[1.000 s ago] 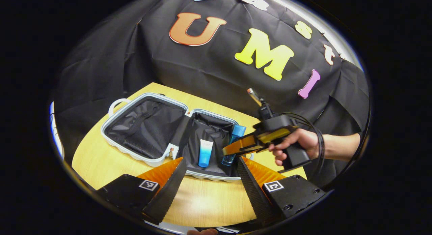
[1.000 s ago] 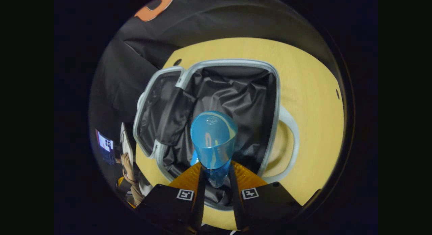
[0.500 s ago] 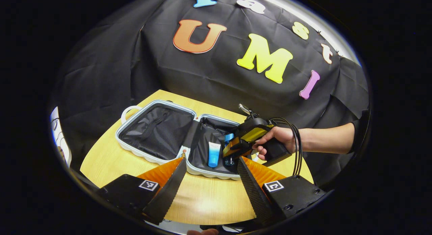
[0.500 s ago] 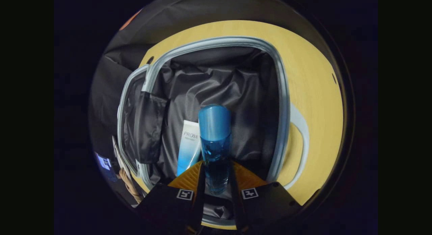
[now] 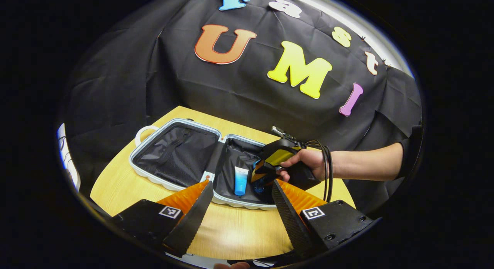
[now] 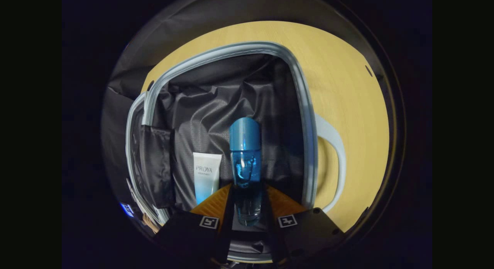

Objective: First open the suitcase, pack the skin care products into it, and then close the suitcase.

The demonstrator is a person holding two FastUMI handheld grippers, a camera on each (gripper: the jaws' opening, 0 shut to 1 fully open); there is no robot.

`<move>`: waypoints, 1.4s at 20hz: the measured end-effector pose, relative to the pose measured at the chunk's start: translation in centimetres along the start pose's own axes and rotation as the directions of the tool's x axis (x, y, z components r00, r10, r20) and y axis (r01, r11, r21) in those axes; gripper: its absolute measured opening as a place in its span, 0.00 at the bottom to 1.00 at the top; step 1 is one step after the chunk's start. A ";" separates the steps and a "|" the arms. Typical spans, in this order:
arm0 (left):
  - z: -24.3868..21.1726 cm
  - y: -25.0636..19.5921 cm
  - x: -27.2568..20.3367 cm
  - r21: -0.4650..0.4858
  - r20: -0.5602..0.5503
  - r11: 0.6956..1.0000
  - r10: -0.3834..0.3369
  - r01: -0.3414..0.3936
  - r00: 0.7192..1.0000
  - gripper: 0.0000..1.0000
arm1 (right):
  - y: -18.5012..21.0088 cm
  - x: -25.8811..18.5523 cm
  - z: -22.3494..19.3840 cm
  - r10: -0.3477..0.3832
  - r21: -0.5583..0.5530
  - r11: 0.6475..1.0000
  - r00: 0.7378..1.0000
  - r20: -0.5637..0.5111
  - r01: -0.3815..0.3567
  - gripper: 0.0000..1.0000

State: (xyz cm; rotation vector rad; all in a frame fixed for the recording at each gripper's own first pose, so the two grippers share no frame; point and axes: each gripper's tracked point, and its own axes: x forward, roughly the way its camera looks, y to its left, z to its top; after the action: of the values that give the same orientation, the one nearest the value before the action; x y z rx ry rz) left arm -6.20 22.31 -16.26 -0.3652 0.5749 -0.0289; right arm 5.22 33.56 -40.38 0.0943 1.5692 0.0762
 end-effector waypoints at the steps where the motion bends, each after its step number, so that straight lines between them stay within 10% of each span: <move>1: 0.0 -0.3 0.2 -0.002 0.002 1.000 -0.006 0.006 1.000 0.98 | -0.1 -0.1 0.0 -0.003 -0.008 1.000 1.000 0.002 0.003 0.40; 11: 1.2 6.3 2.2 0.050 -0.025 0.999 -0.001 0.002 1.000 0.98 | -0.2 -8.1 -2.6 0.129 0.001 0.992 0.989 0.068 -0.129 0.67; 19: 6.3 22.6 8.0 0.117 -0.065 0.993 0.022 -0.015 0.998 0.98 | -5.7 -17.2 -5.3 0.298 -0.289 0.928 0.934 0.199 -0.234 0.68; 28: 6.8 36.2 16.3 0.050 -0.208 0.990 0.137 -0.129 0.968 0.98 | -15.7 -21.6 -8.1 0.217 -0.388 0.919 0.915 0.340 -0.074 0.69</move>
State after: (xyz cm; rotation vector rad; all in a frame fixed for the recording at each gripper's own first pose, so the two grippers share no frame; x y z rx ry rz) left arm 8.46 56.34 -32.04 -0.2890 0.8079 0.0518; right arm -3.06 15.69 -20.60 -0.0657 1.1360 0.4477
